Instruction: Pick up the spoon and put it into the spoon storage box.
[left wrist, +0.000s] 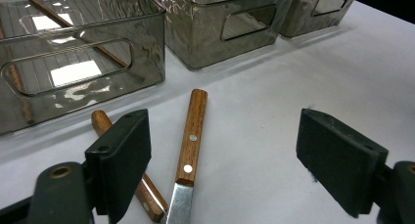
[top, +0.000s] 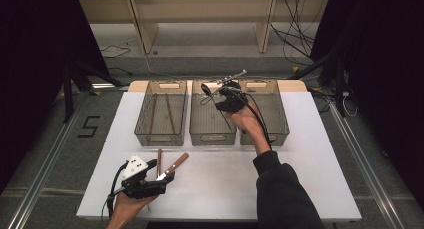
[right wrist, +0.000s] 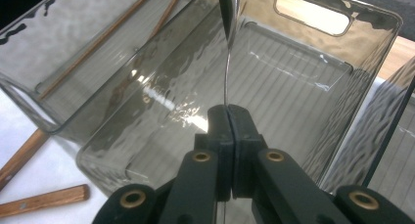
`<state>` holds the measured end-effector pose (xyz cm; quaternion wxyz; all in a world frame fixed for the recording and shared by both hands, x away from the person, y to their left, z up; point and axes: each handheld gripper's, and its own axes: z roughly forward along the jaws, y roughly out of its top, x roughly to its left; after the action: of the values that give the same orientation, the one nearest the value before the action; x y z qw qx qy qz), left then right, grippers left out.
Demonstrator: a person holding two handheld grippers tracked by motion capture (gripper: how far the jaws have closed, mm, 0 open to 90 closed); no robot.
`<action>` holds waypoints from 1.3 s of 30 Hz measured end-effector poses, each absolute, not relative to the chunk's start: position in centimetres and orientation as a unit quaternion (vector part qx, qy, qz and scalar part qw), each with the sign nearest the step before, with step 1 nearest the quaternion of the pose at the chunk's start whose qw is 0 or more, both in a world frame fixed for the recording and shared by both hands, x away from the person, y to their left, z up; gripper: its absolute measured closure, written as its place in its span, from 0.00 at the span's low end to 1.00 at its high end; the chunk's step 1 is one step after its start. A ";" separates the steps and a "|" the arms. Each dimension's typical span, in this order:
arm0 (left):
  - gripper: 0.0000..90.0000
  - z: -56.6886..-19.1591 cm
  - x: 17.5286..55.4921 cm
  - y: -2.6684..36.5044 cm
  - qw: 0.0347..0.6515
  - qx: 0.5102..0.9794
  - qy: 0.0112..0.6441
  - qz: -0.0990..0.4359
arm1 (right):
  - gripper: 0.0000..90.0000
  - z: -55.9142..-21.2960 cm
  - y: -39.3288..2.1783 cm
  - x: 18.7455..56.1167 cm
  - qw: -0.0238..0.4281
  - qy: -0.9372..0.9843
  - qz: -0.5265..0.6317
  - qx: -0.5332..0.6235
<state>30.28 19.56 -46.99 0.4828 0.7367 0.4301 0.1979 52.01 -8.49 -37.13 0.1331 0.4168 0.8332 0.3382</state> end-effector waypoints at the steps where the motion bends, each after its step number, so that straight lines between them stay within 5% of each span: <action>1: 0.22 -47.0 30.3 19.6 0.482 0.737 0.430 0.198 | 1.00 -37.2 -8.5 52.1 0.134 0.832 0.339 0.418; 28: 0.22 -47.0 30.3 19.7 0.481 0.738 0.429 0.199 | 1.00 -39.3 -7.8 53.8 0.145 0.824 0.330 0.437; 32: 0.22 -46.9 30.3 19.6 0.484 0.736 0.430 0.197 | 0.65 -39.1 -7.9 53.9 0.119 0.821 0.348 0.438; 39: 0.22 -47.0 30.3 19.5 0.482 0.737 0.429 0.199 | 0.56 -38.2 -8.2 53.2 0.118 0.827 0.352 0.422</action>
<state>30.27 19.50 -46.95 0.4824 0.7373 0.4294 0.1985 53.16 -8.24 -38.16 0.1184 0.4218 0.8271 0.3521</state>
